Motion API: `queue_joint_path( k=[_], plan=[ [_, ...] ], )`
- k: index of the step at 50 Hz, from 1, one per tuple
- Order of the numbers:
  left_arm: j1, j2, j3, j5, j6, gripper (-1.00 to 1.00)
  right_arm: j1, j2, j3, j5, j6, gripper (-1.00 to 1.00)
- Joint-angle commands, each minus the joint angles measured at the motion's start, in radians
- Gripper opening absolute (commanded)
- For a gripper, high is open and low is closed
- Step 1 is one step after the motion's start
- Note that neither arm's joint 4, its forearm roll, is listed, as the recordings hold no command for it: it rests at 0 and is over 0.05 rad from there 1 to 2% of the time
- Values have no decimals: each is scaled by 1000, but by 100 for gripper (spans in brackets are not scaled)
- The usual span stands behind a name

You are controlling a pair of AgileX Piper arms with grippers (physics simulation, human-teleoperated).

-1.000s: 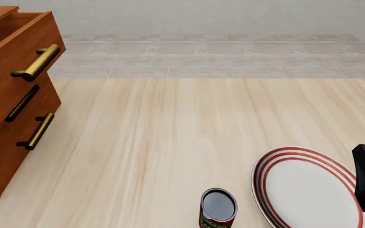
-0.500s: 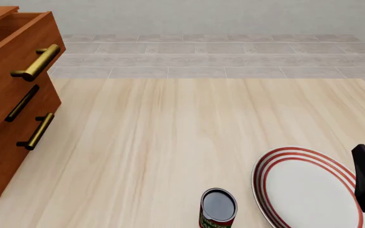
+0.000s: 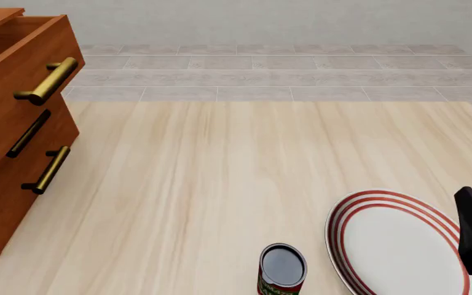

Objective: Put the bowl on top of the cabinet.

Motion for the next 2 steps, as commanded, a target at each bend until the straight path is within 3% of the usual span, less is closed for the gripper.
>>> queue_joint_path(
  k=[1,2],
  plan=[
    [-98,-165,-3,97,6,100,-1,0,1,-3,-2,100],
    [-103,-174,-6,104,8,100,-1,0,0,-3,-2,100]
  ],
)
